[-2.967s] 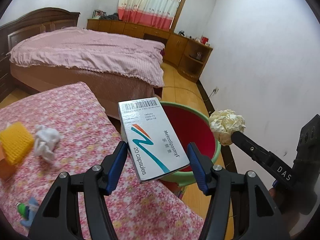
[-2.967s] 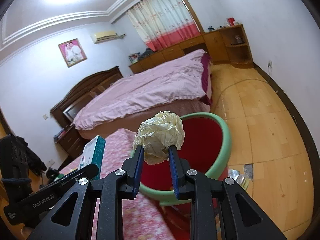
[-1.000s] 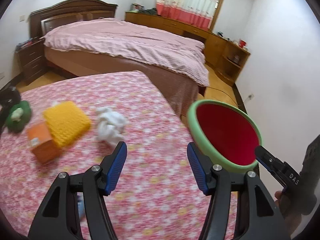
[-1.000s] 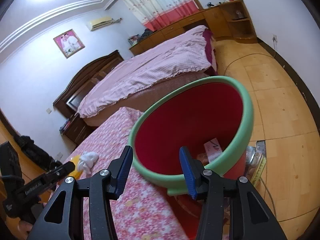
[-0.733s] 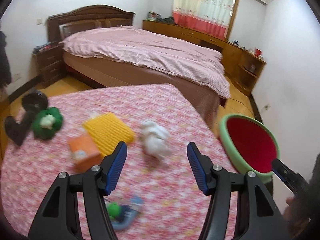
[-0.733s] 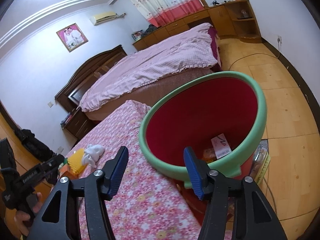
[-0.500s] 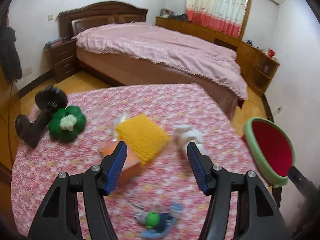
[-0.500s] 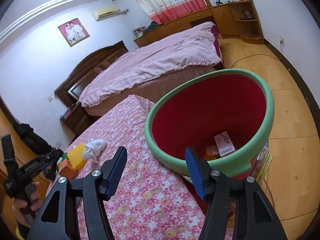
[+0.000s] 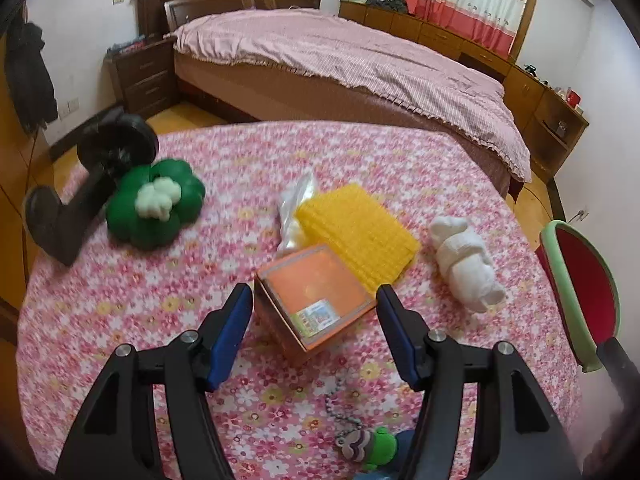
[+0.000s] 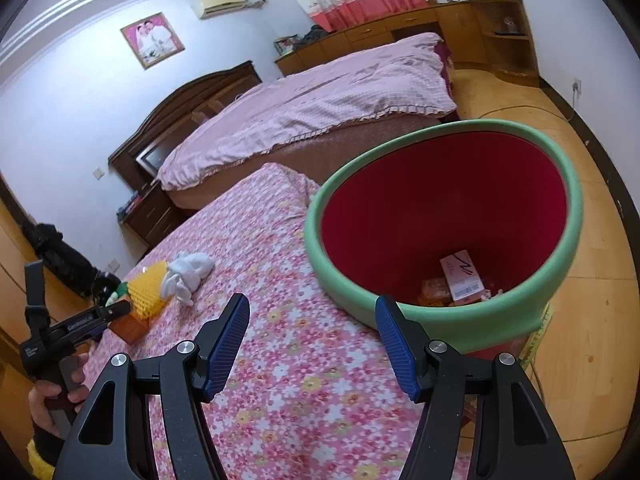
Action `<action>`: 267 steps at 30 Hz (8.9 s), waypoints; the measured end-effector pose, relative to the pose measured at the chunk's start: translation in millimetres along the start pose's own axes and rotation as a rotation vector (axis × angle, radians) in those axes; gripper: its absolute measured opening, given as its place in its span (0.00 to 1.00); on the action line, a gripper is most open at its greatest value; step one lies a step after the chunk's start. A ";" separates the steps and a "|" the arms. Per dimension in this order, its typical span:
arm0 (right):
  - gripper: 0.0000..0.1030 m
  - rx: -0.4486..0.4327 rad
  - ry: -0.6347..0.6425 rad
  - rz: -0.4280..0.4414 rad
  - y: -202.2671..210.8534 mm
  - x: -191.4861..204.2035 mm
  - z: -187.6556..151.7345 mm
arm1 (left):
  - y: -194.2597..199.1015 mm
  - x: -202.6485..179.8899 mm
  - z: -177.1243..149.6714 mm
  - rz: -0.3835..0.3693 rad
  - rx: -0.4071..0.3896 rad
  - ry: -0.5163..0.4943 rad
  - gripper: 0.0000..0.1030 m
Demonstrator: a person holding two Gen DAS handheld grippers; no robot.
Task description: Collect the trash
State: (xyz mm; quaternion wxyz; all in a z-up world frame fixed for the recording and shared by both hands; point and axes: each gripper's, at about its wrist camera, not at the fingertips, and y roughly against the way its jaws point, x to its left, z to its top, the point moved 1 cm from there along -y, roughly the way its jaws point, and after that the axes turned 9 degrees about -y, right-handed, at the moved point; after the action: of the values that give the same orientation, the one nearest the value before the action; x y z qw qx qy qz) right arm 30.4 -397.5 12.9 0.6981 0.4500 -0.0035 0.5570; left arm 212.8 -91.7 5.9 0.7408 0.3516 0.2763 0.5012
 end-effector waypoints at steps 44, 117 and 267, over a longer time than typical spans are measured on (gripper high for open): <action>0.62 0.170 0.280 -0.031 -140.0 130.4 -30.2 | 26.9 53.1 -38.5 0.061 -0.167 0.128 0.55; 0.57 0.089 0.109 0.032 -26.2 49.5 -24.1 | 76.9 -1.1 -61.3 -0.048 -0.235 0.036 0.52; 0.67 0.086 0.107 0.109 -45.1 85.0 33.2 | 42.2 17.3 9.5 0.019 -0.150 0.018 0.58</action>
State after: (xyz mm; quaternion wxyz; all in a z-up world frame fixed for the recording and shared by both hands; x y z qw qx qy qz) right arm 114.3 -351.5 47.5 0.6460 0.4482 0.0331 0.6170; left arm 202.9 -67.3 44.3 0.7577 0.2935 0.2412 0.5306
